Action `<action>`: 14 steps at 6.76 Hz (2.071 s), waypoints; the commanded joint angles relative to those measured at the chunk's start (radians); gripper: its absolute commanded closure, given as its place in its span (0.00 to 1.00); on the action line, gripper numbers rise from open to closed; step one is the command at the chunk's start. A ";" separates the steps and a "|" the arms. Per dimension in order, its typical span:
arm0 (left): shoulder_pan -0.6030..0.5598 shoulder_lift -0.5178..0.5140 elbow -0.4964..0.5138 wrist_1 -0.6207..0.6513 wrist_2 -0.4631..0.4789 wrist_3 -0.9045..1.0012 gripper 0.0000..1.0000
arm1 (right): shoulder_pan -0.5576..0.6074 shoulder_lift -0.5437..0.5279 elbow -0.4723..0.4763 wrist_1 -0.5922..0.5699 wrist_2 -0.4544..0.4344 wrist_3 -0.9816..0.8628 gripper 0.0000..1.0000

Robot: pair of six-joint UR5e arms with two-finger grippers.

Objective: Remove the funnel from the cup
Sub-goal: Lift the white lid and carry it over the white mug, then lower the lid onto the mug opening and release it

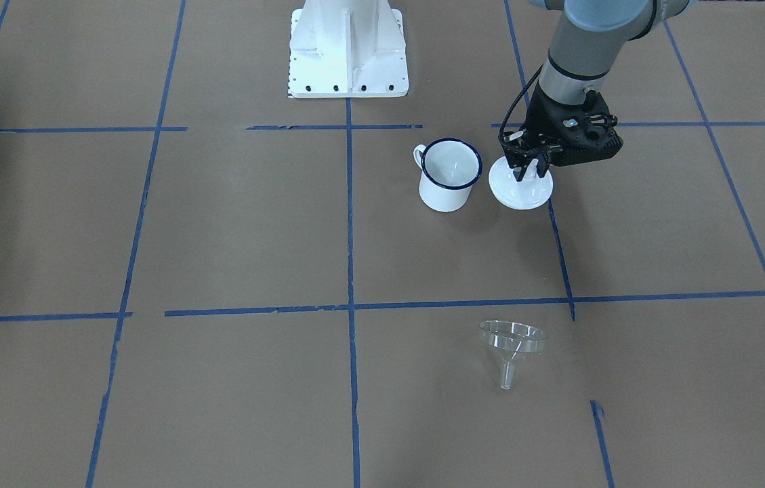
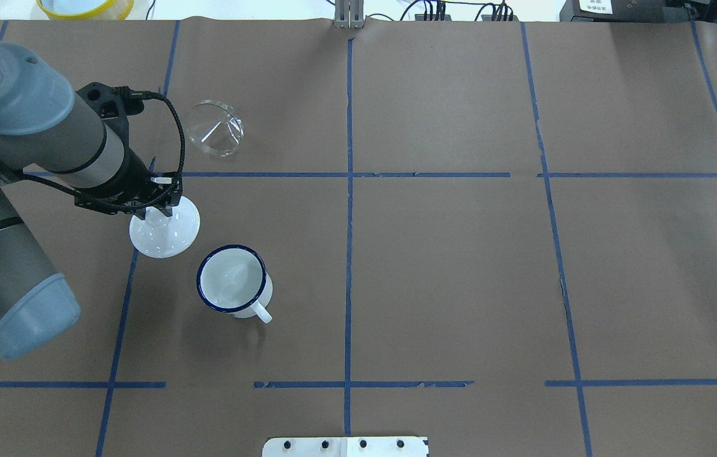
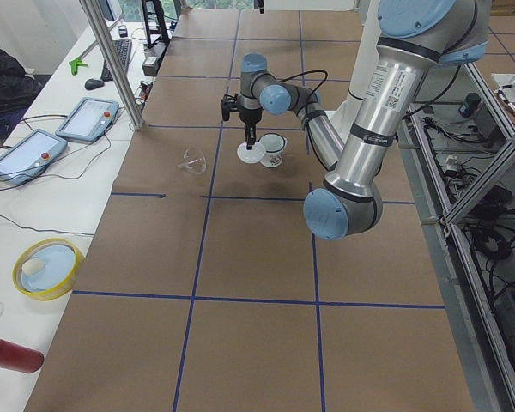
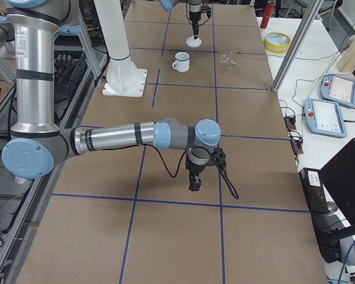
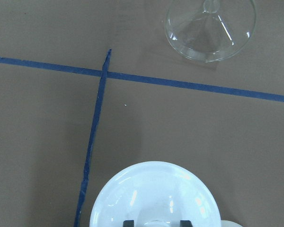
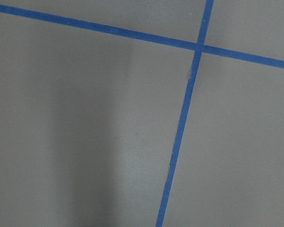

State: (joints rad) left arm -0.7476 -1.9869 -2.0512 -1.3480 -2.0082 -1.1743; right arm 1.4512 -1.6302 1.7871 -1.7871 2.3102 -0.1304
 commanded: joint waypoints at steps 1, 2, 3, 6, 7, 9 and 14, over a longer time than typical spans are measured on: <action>0.019 -0.041 -0.006 0.013 -0.034 -0.100 1.00 | 0.000 0.000 0.000 0.000 0.000 0.000 0.00; 0.075 -0.059 -0.006 0.013 -0.031 -0.175 1.00 | 0.000 0.000 -0.002 0.000 0.000 0.000 0.00; 0.109 -0.075 0.002 0.013 -0.026 -0.217 1.00 | 0.000 0.000 0.000 0.000 0.000 0.000 0.00; 0.146 -0.095 0.022 0.013 -0.020 -0.243 1.00 | 0.000 0.000 0.000 -0.002 0.000 0.000 0.00; 0.146 -0.099 0.032 0.012 -0.018 -0.242 1.00 | 0.000 0.000 -0.002 -0.002 0.000 0.000 0.00; 0.146 -0.099 0.039 0.012 -0.018 -0.240 1.00 | 0.000 0.000 0.000 0.000 0.000 0.000 0.00; 0.145 -0.093 0.039 0.012 -0.018 -0.229 0.84 | 0.000 0.000 0.000 0.000 0.000 0.000 0.00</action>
State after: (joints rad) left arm -0.6028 -2.0796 -2.0126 -1.3361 -2.0257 -1.4044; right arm 1.4512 -1.6306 1.7871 -1.7878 2.3102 -0.1304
